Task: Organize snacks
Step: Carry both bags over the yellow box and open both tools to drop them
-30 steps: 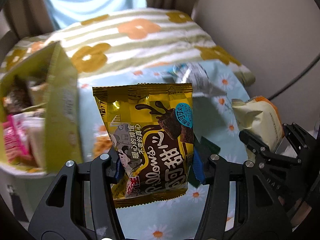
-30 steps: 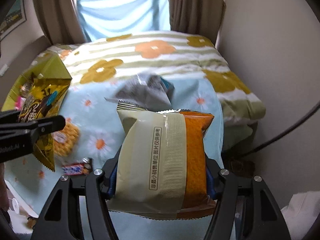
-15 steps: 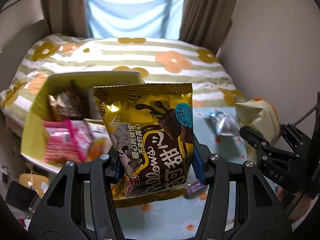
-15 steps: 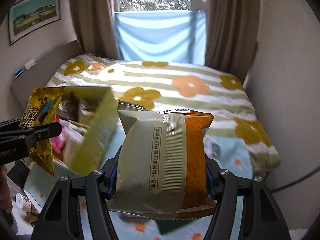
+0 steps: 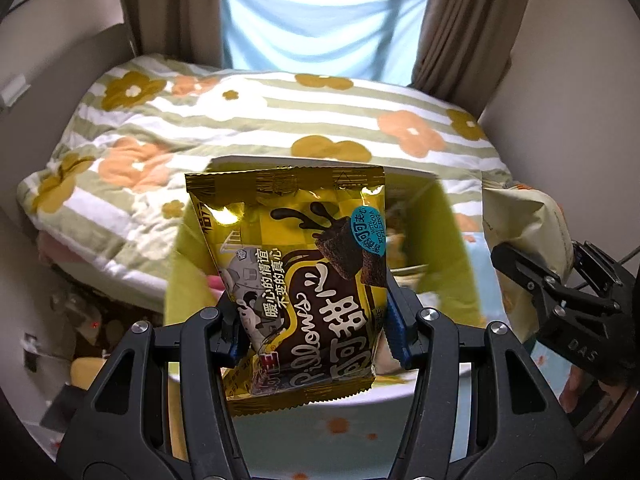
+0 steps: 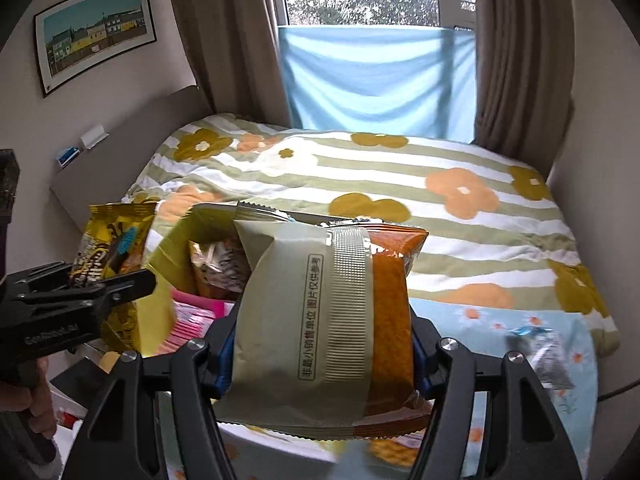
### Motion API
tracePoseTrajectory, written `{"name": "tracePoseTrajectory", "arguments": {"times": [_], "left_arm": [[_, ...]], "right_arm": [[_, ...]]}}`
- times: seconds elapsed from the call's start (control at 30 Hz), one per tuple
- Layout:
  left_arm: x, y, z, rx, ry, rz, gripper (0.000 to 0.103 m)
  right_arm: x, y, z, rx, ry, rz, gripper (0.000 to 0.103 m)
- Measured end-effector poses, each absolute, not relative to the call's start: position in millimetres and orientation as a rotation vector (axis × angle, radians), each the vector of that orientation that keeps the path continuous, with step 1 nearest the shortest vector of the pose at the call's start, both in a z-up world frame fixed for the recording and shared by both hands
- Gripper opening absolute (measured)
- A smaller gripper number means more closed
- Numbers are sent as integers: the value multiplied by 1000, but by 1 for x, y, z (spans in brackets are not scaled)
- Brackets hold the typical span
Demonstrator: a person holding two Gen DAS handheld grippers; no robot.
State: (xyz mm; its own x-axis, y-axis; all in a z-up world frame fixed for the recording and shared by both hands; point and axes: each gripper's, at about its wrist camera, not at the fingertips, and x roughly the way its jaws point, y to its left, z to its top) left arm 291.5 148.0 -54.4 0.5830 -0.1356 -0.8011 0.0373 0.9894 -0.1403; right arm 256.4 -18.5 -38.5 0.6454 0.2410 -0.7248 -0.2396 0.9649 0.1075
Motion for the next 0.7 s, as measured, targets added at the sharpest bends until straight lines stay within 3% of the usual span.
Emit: {"name": "tracePoseTrajectory", "arguments": {"times": [0.27,0.3,0.33,0.37,0.4,0.7], "left_arm": [[344,182,-92,-145,1018,-158,51],[346,183,-92,-154,1001,-186,55],[348,184,-91,-159,989,-205,61],[349,183,-91,-154,983,-203,87],[349,182,-90,-144,971,-192,102],[340,195,-109,-201,1016,-155,103]], "right_arm": [[274,22,-63,8,916,249,61],[275,23,-65,7,923,246,61],[276,23,-67,8,929,245,61],[277,24,-68,8,935,244,61],[278,25,-71,7,941,244,61],[273,23,-84,4,966,265,61]]}}
